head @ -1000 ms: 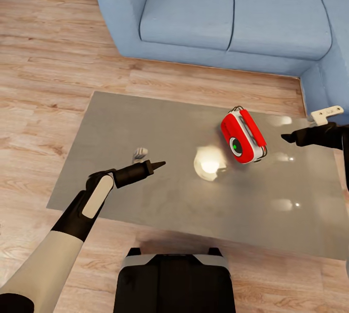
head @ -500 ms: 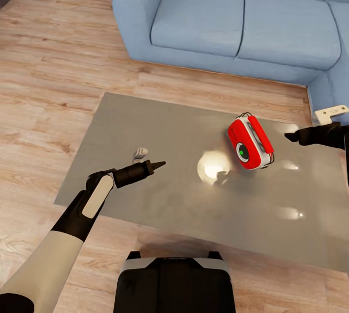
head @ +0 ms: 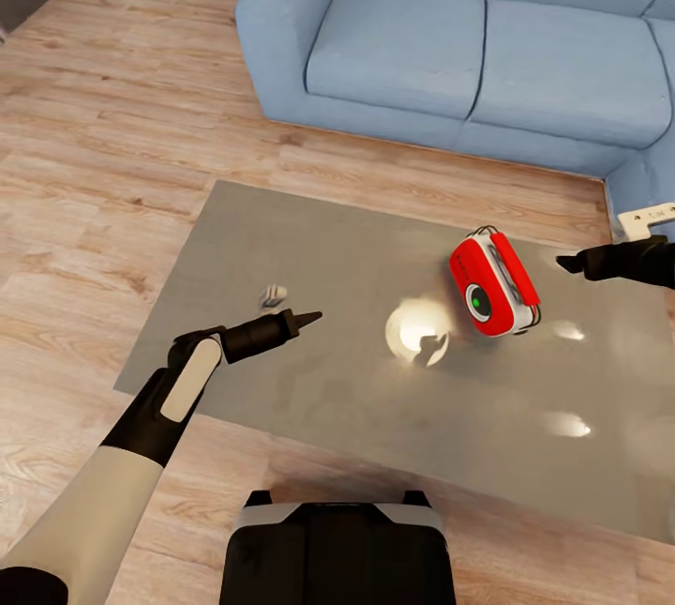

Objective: Turn on the radio receiver that's on the table in the living room.

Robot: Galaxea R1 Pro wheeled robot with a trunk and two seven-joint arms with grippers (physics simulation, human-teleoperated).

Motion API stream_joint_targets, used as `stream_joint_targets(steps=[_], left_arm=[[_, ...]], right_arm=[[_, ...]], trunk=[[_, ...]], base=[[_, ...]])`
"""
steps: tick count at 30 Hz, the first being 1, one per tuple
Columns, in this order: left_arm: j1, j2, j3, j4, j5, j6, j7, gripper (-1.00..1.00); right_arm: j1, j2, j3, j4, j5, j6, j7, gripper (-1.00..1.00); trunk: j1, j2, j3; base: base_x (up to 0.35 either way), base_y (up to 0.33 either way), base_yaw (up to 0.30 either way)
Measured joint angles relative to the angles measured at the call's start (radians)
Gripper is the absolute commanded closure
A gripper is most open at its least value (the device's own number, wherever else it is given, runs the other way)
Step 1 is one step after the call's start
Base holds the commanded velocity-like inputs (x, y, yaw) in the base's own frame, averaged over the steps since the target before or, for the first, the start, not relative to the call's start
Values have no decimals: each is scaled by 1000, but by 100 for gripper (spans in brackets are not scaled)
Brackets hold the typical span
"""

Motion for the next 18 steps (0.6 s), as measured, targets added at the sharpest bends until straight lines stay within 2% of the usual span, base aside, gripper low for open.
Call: stream_joint_targets(steps=[6,18], left_arm=[[0,-2,0,0,0,0,0,100],[0,-3,0,0,0,-1,0,100]], right_arm=[[0,1,-47,0,0,0,0,-100],[0,-1,-57,0,1,0,0,-100]], trunk=[[0,0,8],[0,0,27]], base=[[0,0,2],[0,0,0]])
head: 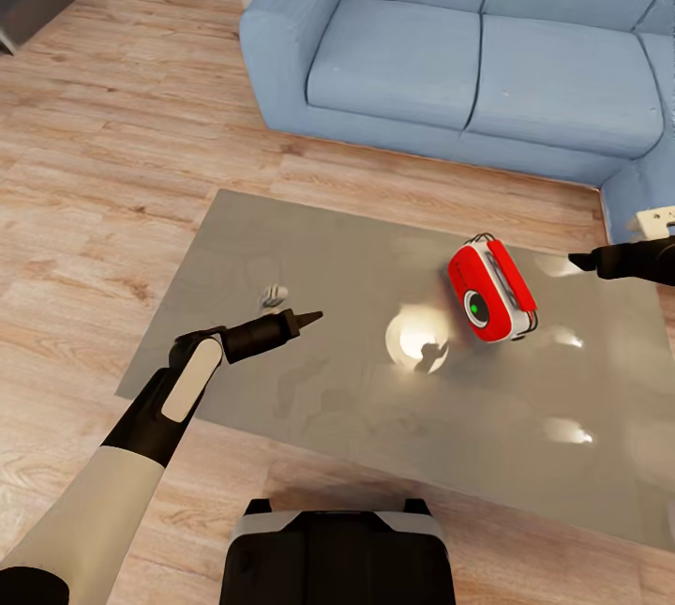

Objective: Turn on the radio receiver that's on the table in the living room.

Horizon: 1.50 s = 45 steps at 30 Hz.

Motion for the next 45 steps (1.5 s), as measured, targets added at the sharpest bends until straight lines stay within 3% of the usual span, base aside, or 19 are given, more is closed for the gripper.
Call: stream_joint_targets(steps=[26,28,31,34,35,39,45], left_arm=[[0,0,-2,-5,-2,1,0,100],[0,0,-10,-5,-2,1,0,100],[0,2,-54,-2,-4,-2,1,100],[0,3,-75,10,-4,-7,12,100],[3,4,-80,25,-5,-9,34,100],[9,6,-84,49,-8,-11,62,100],[65,12,-84,78,-94,-13,69,100]], right_arm=[[0,0,0,0,0,0,1,-100],[0,0,0,0,0,0,1,-100],[5,-2,0,0,1,0,1,-100],[55,-7,0,0,1,0,2,-100],[101,-7,0,0,1,0,2,-100],[185,-2,0,1,-1,0,3,-100],[355,8,-2,4,-6,0,2,-100]], trunk=[[0,0,41],[0,0,45],[0,0,49],[0,0,54],[0,0,56],[0,0,62],[0,0,72]], base=[[0,0,0],[0,0,0],[0,0,0],[0,0,0],[0,0,0],[0,0,0],[0,0,0]])
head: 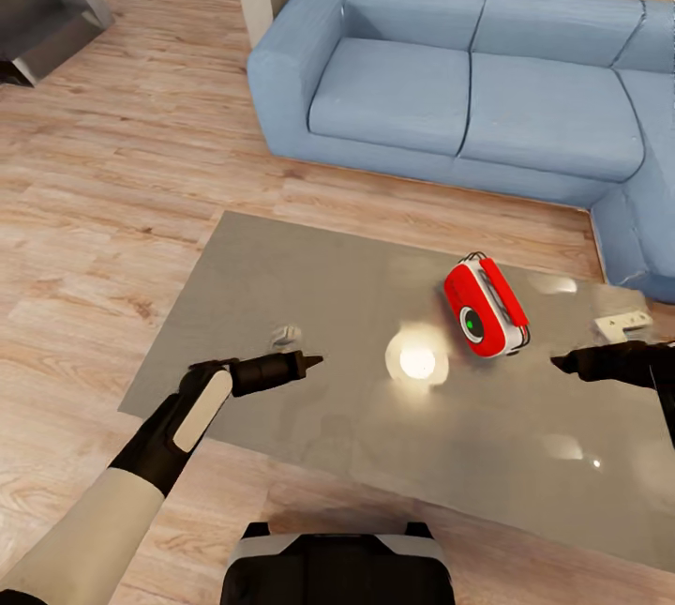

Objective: Turn on the radio receiver that's on the table in the living room.

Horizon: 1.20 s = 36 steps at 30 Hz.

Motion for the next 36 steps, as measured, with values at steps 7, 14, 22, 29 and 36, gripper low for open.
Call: stream_joint_targets(steps=[7,14,22,29,36], left_arm=[[69,-2,-1,143,-98,-54,1,100],[207,0,0,223,-212,-131,2,100],[240,-14,-14,557,-267,-340,0,100],[241,-70,-26,832,-276,-515,0,100],[250,-98,-26,1041,-277,-645,3,100]], right_arm=[[244,112,-16,5,-1,-27,-28,-100],[441,197,-31,11,-2,-114,-124,-100],[558,274,-37,302,-7,-334,-261,-100],[561,297,-38,594,-9,-532,-379,-100],[561,338,-38,906,-11,-734,-539,-100]], trunk=[[0,0,11],[0,0,22],[0,0,35],[0,0,46],[0,0,57]], base=[[0,0,0],[0,0,0],[0,0,0],[0,0,0],[0,0,0]])
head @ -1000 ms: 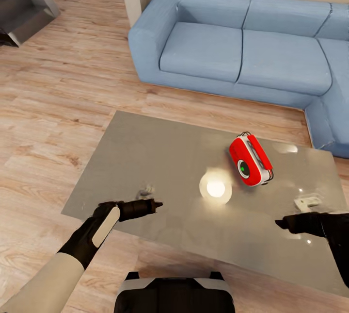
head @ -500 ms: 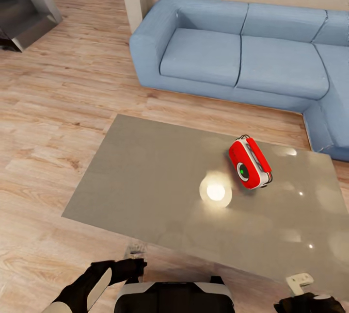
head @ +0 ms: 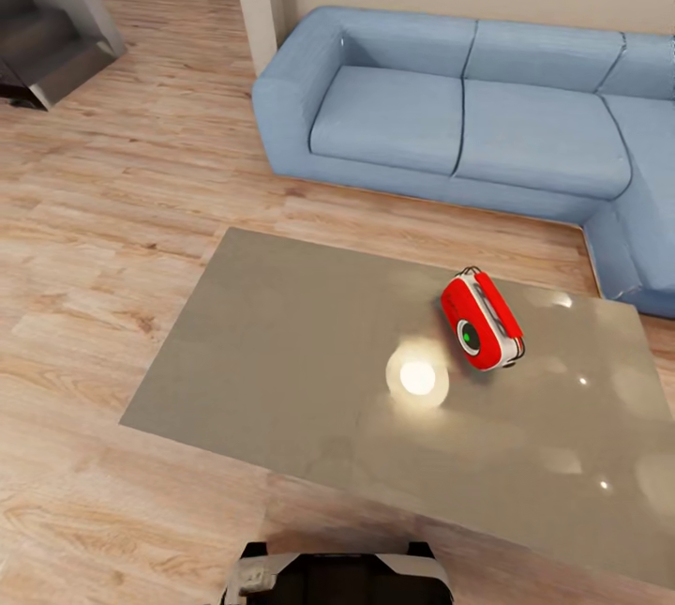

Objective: Turn on the radio receiver that's on the table in the living room.

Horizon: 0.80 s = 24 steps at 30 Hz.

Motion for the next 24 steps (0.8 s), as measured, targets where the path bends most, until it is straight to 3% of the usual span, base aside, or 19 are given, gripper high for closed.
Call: stream_joint_targets(steps=[4,8,14,16,19,24], left_arm=[[52,-1,0,13,-14,-10,19,100],[98,-2,-1,14,-22,-13,55,100],[183,-2,0,15,-30,-66,94,100],[218,-2,0,15,-55,-85,145,100],[231,-2,1,15,-68,-99,169,100],[250,-4,4,16,-65,-113,187,100]], right_arm=[[0,7,1,218,2,-151,-105,-100],[0,21,4,332,4,-233,-164,-100],[0,59,6,390,5,-290,-192,-100],[0,64,2,427,1,-300,-195,-100],[0,67,0,451,0,-311,-195,-100],[0,96,-1,470,-6,-344,-195,-100]], trunk=[[0,0,6],[0,0,13],[0,0,22],[0,0,25],[0,0,30],[0,0,38]], base=[[0,0,0],[0,0,0],[0,0,0],[0,0,0],[0,0,0],[0,0,0]])
